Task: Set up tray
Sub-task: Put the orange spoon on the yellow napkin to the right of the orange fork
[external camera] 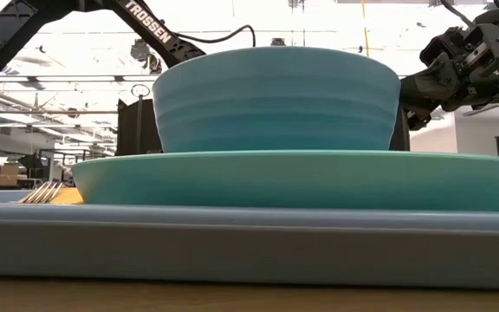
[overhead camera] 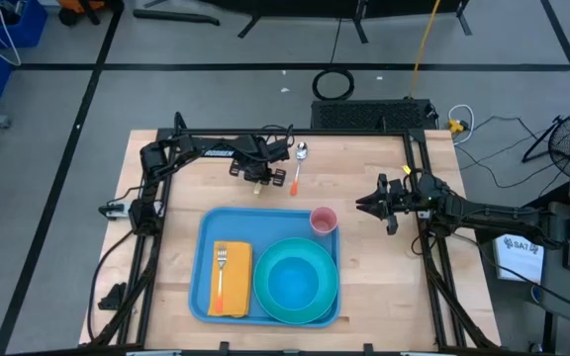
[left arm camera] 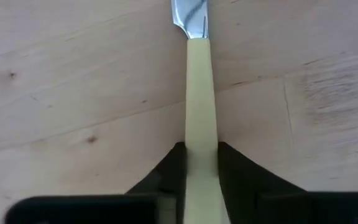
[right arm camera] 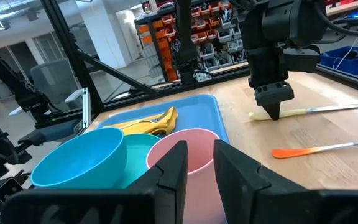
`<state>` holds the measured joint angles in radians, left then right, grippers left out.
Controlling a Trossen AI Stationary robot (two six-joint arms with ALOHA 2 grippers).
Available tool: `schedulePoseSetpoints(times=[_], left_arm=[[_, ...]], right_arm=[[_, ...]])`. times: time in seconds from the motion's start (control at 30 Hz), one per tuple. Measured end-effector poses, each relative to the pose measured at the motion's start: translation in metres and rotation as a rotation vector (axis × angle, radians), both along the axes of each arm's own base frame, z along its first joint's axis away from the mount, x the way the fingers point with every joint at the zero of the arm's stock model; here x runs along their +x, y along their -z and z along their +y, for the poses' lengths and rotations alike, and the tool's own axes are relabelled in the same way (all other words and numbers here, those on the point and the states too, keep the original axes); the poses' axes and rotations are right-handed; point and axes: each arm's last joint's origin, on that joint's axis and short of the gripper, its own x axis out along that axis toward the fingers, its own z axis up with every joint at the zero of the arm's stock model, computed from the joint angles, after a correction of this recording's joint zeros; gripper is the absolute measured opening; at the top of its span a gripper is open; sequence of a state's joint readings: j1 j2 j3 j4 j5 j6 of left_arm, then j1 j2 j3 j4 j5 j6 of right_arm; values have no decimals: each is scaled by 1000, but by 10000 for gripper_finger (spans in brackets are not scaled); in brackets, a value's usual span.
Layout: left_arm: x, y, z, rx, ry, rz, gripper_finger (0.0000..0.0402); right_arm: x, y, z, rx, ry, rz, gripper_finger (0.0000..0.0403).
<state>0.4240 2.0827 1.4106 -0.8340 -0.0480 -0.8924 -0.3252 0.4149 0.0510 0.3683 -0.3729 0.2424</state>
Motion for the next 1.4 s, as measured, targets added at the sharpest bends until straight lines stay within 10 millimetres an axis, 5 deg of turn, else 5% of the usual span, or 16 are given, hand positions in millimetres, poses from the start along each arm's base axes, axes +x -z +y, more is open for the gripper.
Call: schedulePoseSetpoints(times=[0.23, 0.43, 0.63, 0.87, 1.2, 1.4], left_arm=[[0, -7, -7, -66, 74, -29, 253], [-1, -39, -23, -62, 130, -113, 335], [-4, -78, -19, 45, 106, -258, 347], [34, -98, -1, 145, 153, -733, 348], [41, -56, 20, 128, 140, -602, 347], [48, -32, 21, 104, 144, -576, 308]], right_arm=[[0, 0, 0, 0, 0, 1, 68], [0, 0, 0, 1, 0, 4, 68], [0, 0, 0, -2, 2, -3, 68], [0, -1, 0, -2, 2, -6, 68], [0, -1, 0, 2, 3, -6, 68], [0, -1, 0, 1, 4, -7, 68]])
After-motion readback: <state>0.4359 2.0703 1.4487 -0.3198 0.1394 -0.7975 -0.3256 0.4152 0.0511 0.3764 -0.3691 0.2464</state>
